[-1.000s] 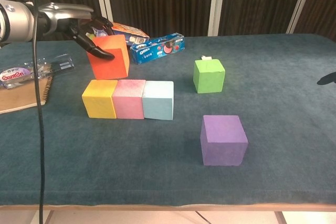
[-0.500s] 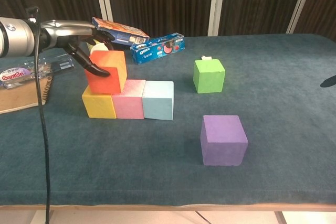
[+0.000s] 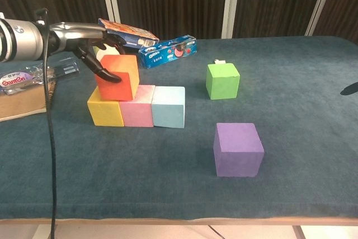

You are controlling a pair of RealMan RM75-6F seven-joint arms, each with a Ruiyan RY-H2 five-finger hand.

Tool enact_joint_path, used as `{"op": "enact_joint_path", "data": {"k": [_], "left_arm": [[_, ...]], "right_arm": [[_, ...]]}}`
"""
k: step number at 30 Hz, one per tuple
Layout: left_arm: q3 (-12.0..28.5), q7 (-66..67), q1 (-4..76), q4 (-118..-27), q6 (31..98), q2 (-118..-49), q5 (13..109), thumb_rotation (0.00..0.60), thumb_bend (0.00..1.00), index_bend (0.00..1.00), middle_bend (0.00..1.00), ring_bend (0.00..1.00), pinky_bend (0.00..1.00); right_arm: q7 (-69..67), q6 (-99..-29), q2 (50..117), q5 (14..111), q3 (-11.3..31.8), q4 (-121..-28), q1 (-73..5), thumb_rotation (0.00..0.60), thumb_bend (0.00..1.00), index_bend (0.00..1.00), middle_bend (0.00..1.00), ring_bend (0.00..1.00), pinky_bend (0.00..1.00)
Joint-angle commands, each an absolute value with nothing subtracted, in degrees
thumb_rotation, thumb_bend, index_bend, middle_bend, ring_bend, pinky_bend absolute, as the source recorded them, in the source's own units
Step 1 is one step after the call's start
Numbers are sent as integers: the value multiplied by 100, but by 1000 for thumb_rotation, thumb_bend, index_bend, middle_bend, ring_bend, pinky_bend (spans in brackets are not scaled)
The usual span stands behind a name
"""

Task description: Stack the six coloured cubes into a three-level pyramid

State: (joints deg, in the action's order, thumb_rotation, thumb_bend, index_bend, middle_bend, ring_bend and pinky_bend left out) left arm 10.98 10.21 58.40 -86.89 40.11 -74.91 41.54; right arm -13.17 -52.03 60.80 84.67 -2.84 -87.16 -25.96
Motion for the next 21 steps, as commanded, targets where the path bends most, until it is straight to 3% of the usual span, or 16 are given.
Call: {"op": "enact_joint_path", "data": {"k": [1, 21], "left_arm": [[1116, 985, 5862, -8654, 3967, -7496, 4078, 507, 413, 472, 9, 0, 84], [1061, 990, 5981, -8534, 3889, -7640, 3881, 516, 373, 472, 9, 0, 84]], "right_arm": [[-1325, -5200, 6085, 8465, -280, -8706, -2596, 559, 417, 0, 0, 0, 0], [-1504, -5150, 6107, 8488, -297, -8530, -2587, 559, 418, 0, 0, 0, 0]]}}
